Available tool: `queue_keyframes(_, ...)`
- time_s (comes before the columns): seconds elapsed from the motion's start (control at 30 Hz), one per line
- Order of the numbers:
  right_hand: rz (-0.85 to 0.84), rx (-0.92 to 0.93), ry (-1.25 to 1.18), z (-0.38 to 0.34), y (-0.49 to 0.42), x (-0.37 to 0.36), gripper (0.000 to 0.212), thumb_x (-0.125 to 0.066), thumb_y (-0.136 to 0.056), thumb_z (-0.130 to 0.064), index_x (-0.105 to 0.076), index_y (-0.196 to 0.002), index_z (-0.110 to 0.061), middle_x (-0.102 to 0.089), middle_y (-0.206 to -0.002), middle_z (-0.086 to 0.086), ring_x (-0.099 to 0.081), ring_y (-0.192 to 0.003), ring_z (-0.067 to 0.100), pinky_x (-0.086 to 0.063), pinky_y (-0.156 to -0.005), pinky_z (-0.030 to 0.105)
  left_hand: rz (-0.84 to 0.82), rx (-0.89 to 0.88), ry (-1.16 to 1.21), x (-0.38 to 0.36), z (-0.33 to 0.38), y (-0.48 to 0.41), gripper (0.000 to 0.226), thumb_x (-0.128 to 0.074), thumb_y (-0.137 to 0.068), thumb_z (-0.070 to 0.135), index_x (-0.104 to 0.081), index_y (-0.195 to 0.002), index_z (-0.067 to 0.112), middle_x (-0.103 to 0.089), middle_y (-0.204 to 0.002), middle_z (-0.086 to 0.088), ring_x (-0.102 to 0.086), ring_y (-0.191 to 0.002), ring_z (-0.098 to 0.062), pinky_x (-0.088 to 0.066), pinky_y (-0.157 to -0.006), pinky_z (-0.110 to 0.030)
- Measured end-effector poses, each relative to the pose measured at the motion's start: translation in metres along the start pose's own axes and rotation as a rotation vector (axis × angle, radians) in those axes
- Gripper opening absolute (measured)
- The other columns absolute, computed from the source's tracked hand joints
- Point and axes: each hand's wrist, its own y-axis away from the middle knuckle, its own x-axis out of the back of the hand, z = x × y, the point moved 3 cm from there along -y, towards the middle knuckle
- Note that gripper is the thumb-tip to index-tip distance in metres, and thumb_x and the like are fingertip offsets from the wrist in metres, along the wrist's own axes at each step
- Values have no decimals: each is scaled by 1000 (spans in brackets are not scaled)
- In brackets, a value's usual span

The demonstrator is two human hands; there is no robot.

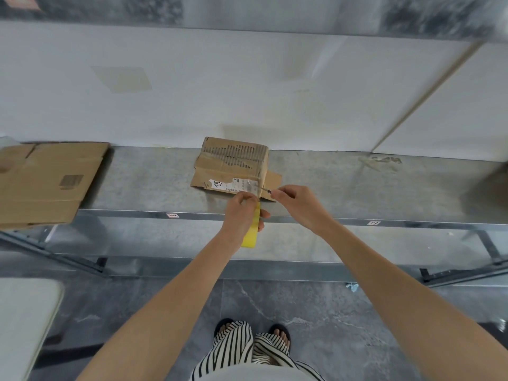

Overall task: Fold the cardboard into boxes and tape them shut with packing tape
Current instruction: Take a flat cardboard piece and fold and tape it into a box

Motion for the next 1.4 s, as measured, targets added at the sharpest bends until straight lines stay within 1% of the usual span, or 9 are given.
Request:
queue_keyframes(0.2, 6, 40, 14, 1, -6, 0, 23, -54, -95, -25, -69, -93, -8, -48, -61, -5, -38, -53, 8, -30, -50, 19, 10, 18, 15, 1, -1, 0, 11, -41, -97, 8, -49, -89, 9, -64, -55, -10, -43, -38, -21, -37, -39, -22)
queue_keyframes(0.47, -1, 208, 254, 1, -8, 14, 17, -53, -94, -25, -65, -103, -16, -59, -89, 1, -50, -77, 13, -37, -64, 19, -1, 28, -28, -3, 1, 1, 10, -41, -96, 8, -50, -92, 10, -65, -55, -10, -42, -35, -20, -36, -38, -20)
queue_keyframes(0.67, -16, 145, 126, 4, -15, 16, 18, -55, -94, -27, -66, -101, -16, -57, -73, -5, -46, -60, 7, -35, -56, 20, -15, 9, -67, -4, 10, 0, 11, -41, -96, 8, -50, -90, 11, -64, -59, -12, -43, -36, -20, -37, -38, -21)
queue_keyframes(0.8, 30, 98, 20, 0, -21, 18, 19, -55, -93, -26, -67, -101, -13, -54, -68, -8, -43, -56, 4, -32, -50, 13, 12, -52, -148, -4, 22, -1, 14, -42, -96, 11, -53, -88, 14, -61, -70, -10, -47, -37, -18, -39, -38, -22)
queue_keyframes(1.0, 33, 87, -18, -4, -27, 19, 22, -56, -93, -26, -68, -100, -9, -48, -62, -9, -38, -51, 4, -30, -48, 15, 93, -195, -378, -3, 33, 4, 15, -39, -99, 21, -54, -98, 17, -53, -78, 3, -60, -54, -17, -57, -56, -33)
queue_keyframes(1.1, 20, 79, -21, -5, -29, 17, 21, -56, -94, -27, -67, -101, -10, -49, -63, -8, -39, -53, 5, -30, -50, 17, 176, -300, -483, -2, 34, 4, 19, -40, -97, 23, -58, -91, 18, -60, -85, -6, -61, -62, -20, -58, -64, -41)
queue_keyframes(1.27, -10, 80, -26, -6, -30, 16, 21, -55, -94, -28, -67, -102, -12, -51, -66, -7, -41, -55, 6, -32, -52, 18, 277, -301, -585, 0, 32, 2, 27, -44, -98, 19, -64, -112, 9, -38, -131, -12, -46, -85, -13, -32, -80, -18)
queue_keyframes(1.33, -15, 79, -29, -6, -30, 16, 21, -56, -94, -28, -67, -102, -12, -52, -66, -6, -42, -55, 7, -32, -53, 19, 273, -333, -568, 1, 31, 0, 25, -45, -96, 13, -67, -107, 7, -45, -133, -12, -50, -101, -18, -30, -84, -15)
queue_keyframes(1.4, -26, 85, -18, -6, -31, 15, 22, -55, -94, -28, -67, -103, -12, -51, -66, -6, -41, -55, 7, -32, -53, 19, 247, -329, -551, 1, 30, -2, 23, -45, -94, 10, -66, -104, 7, -57, -121, -8, -52, -104, -16, -31, -81, -15)
